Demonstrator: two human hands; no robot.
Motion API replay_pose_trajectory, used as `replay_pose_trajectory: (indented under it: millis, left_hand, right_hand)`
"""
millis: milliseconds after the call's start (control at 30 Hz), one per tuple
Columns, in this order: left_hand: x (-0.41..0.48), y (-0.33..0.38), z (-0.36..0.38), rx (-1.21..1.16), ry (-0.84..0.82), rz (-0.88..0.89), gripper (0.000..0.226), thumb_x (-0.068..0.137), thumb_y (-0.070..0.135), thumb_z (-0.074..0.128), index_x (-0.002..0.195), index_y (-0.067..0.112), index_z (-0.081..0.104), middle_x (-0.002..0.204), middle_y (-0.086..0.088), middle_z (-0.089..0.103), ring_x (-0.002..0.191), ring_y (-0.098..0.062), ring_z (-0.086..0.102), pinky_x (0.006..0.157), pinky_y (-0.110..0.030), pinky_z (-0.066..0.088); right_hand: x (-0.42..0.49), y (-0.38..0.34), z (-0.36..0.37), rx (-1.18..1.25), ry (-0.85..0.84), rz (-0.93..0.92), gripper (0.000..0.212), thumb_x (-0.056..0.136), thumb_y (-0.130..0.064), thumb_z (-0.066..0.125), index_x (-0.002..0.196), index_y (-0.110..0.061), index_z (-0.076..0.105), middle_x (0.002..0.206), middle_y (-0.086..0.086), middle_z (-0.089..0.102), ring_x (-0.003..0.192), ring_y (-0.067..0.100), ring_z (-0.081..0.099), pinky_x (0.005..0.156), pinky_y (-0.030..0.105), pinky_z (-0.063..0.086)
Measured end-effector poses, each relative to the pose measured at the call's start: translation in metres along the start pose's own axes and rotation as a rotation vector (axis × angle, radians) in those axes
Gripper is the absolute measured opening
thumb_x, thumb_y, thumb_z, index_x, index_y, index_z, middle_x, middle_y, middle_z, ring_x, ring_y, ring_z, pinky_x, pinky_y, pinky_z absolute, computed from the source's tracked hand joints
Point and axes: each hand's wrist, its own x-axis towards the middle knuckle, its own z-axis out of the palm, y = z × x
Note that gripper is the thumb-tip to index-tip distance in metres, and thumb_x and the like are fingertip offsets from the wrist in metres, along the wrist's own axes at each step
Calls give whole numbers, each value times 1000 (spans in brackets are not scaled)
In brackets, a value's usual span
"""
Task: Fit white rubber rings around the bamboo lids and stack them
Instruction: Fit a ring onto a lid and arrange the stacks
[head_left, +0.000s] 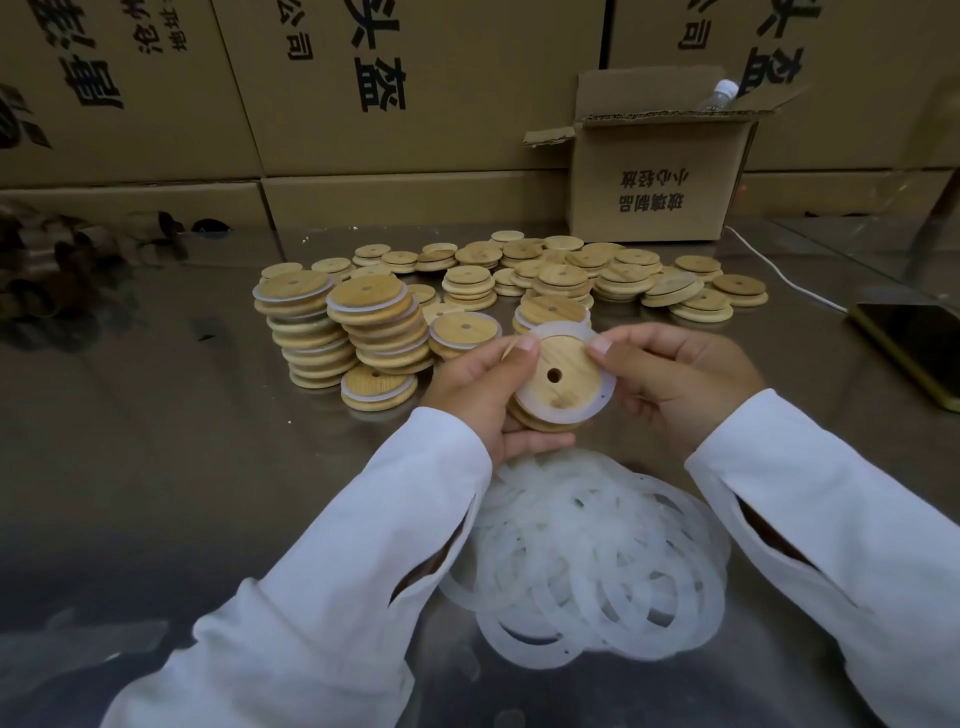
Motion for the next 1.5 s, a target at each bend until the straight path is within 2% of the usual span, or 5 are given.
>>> replay_pose_trajectory:
  millis: [300, 467, 1000, 1200, 1500]
  left_hand:
    - [-3, -6, 2, 136, -51, 99, 17, 82, 27, 60, 96, 19, 65, 100, -16, 68, 89, -32, 68, 55, -28, 57]
    - [-3, -6, 3, 142, -66, 87, 13, 89, 18, 55, 100, 19, 62, 105, -19, 66, 91, -35, 67, 59, -31, 58]
    - [-2, -4, 2, 148, -71, 110, 16, 93, 22, 48, 100, 23, 63, 102, -13, 66, 93, -30, 66, 64, -32, 59]
    - [-1, -4, 0, 177, -77, 146, 14, 92, 23, 50, 95, 27, 63, 103, -11, 65, 90, -27, 67, 61, -30, 58]
    - [-2, -5, 3, 270, -18, 239, 14, 93, 18, 49, 95, 25, 61, 102, -12, 64, 94, -29, 64, 60, -31, 59]
  right_hand:
    - [-4, 1, 5, -105, 69, -144, 14, 75, -10, 71, 66, -19, 67, 49, -10, 61, 47, -2, 55, 51, 8, 44]
    - [-4, 5, 6, -183, 137, -253, 17, 73, -14, 74, 62, -25, 67, 64, 1, 63, 60, 7, 57, 60, 13, 49]
    - [-6, 5, 7, -214, 152, -261, 18, 77, -17, 70, 63, -28, 66, 65, -6, 64, 60, -1, 56, 59, 7, 45]
    - [-5, 3, 7, -227, 148, -271, 24, 81, -13, 67, 63, -30, 65, 55, -19, 63, 58, -6, 57, 58, 3, 43]
    - [-3, 7, 5, -326, 189, -343, 25, 81, -12, 67, 64, -31, 63, 65, -15, 63, 59, -5, 56, 60, 4, 42]
